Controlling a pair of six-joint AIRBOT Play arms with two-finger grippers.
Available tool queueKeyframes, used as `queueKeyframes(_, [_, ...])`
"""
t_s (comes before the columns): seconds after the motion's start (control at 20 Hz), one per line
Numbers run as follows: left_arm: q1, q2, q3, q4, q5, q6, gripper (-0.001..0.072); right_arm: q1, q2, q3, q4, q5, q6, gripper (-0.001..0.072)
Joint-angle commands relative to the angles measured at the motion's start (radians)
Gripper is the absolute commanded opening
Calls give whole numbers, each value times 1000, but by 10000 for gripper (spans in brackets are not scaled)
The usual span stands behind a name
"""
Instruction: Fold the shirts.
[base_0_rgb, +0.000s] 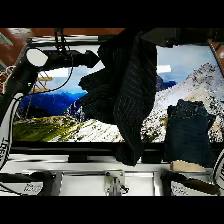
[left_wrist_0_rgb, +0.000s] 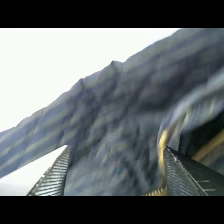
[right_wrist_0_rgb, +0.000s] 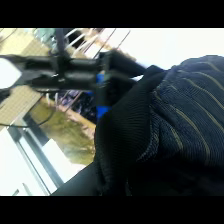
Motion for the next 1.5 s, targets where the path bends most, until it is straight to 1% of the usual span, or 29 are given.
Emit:
queueKeyframes(0.0, [-53,-49,3,-101,139,86,720,26,1,0,-36,2,15,118])
queueKeyframes(0.05, [-66,-51,3,-101,149,113,720,24,1,0,-36,-2,17,118])
queueKeyframes(0.15, [-78,-55,3,-117,206,117,717,24,1,0,-36,-2,17,118])
queueKeyframes(0.2, [-80,-60,3,-154,238,118,715,24,1,0,-36,-2,17,118])
queueKeyframes(0.25, [-84,-66,3,-191,264,118,697,24,1,0,-36,-2,17,118])
queueKeyframes(0.3, [-87,-74,3,-218,270,117,496,24,1,0,-36,-2,17,118])
queueKeyframes(0.35, [-90,-83,3,-242,269,117,229,24,1,0,-36,-2,18,118])
queueKeyframes(0.4, [-91,-87,3,-266,269,118,60,24,1,0,-36,-3,19,119])
queueKeyframes(0.5, [-89,-84,14,-309,265,119,60,24,1,0,-38,-14,21,118])
queueKeyframes(0.55, [-82,-81,38,-309,243,140,59,24,1,0,-48,-34,22,118])
queueKeyframes(0.6, [-70,-74,78,-309,213,185,59,24,1,0,-72,-59,26,119])
queueKeyframes(0.65, [-56,-61,124,-309,191,217,58,23,1,0,-107,-93,28,118])
queueKeyframes(0.7, [-39,-41,181,-308,181,227,58,24,1,0,-152,-131,27,118])
queueKeyframes(0.8, [-8,13,299,-308,179,227,58,24,1,0,-223,-232,27,118])
queueKeyframes(0.85, [7,41,359,-307,160,227,58,24,2,0,-215,-304,27,118])
queueKeyframes(0.9, [21,78,412,-296,128,229,58,24,4,0,-185,-387,14,118])
queueKeyframes(0.95, [31,128,430,-293,109,265,58,24,7,0,-138,-467,-23,118])
queueKeyframes(1.05, [32,256,409,-277,111,340,58,24,22,0,-29,-648,-101,118])
queueKeyframes(1.1, [32,319,394,-262,103,343,58,24,33,0,44,-724,-138,118])
queueKeyframes(1.15, [32,372,383,-241,65,342,58,24,43,0,115,-767,-166,118])
queueKeyframes(1.2, [32,421,372,-217,-14,338,58,24,55,0,183,-778,-189,117])
queueKeyframes(1.25, [32,456,364,-169,-100,297,58,24,68,0,220,-755,-199,118])
queueKeyframes(1.3, [32,484,355,-88,-191,221,58,24,81,0,233,-692,-198,118])
queueKeyframes(1.35, [32,498,344,7,-274,130,58,24,92,0,227,-599,-196,118])
queueKeyframes(1.4, [32,504,332,117,-369,30,57,23,98,0,215,-469,-194,118])
queueKeyframes(1.45, [32,504,314,202,-455,-49,58,24,98,0,185,-334,-181,118])
